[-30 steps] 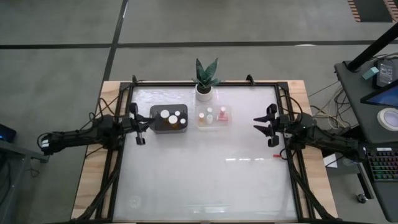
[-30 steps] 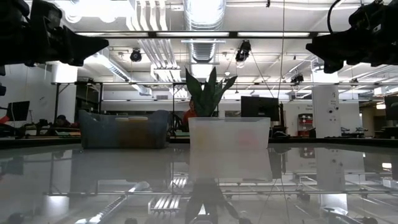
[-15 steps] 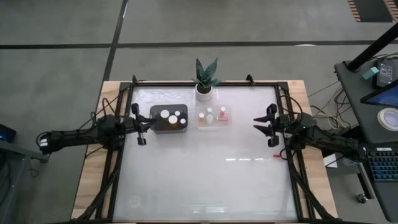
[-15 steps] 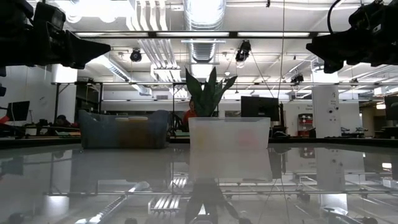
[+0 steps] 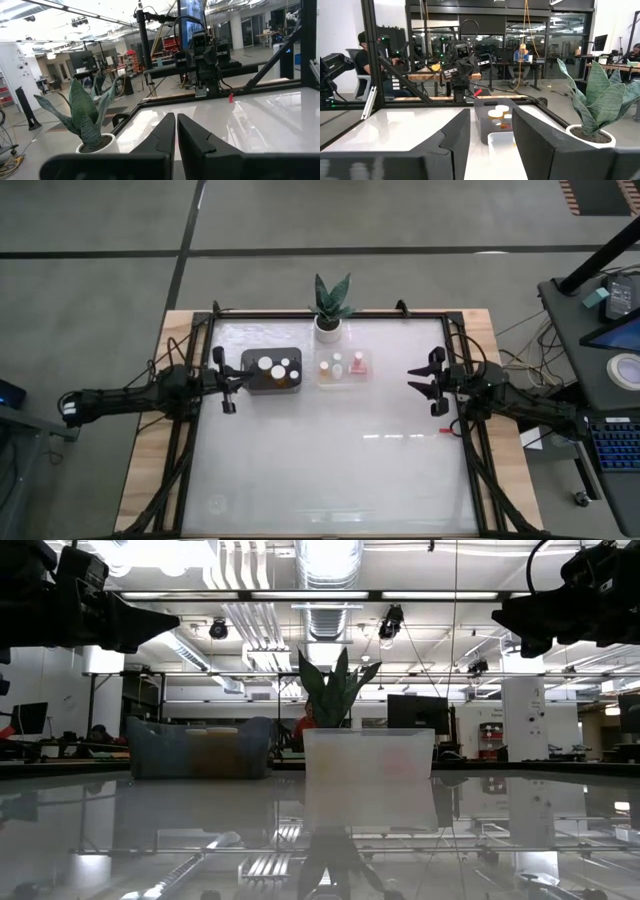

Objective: Pick and place medicine bottles into bin by pill shape (circle, oval)
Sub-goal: Return to Home Position

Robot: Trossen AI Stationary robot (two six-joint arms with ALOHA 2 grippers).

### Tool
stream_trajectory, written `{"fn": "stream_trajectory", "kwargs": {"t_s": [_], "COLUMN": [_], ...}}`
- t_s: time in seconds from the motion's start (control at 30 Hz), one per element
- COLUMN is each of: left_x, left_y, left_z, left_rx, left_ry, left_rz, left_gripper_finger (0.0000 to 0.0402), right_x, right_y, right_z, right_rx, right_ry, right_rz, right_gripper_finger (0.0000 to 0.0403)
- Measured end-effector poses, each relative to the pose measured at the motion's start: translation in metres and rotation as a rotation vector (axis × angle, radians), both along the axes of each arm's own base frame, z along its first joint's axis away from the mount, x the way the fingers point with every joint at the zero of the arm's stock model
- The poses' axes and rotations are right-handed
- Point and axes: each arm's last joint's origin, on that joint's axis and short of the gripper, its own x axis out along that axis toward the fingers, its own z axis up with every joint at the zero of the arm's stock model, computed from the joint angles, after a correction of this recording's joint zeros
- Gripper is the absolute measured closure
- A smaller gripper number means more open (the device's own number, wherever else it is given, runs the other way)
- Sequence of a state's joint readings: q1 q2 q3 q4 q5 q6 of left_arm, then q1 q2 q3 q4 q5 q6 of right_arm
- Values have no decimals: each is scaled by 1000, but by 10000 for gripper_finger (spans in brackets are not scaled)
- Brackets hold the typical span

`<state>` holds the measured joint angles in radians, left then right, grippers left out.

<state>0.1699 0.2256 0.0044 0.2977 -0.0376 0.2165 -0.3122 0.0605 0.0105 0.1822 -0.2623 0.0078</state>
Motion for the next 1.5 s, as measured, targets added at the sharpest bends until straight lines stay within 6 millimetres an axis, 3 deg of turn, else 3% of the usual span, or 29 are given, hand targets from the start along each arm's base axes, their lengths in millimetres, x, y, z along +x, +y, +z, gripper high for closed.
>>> {"fn": "stream_trajectory", "kwargs": {"t_s": [1.5], "left_x": [0], "left_y": [0], "left_z": [0], "left_rx": [-1], "left_ry": [5], "left_rz": [0], "left_gripper_finger": [398], "right_x": [0], "right_y": [0], "right_z": [0], "right_rx": [0], "right_ry": [0], "right_rz": [0], "right_gripper_finger": [282]}}
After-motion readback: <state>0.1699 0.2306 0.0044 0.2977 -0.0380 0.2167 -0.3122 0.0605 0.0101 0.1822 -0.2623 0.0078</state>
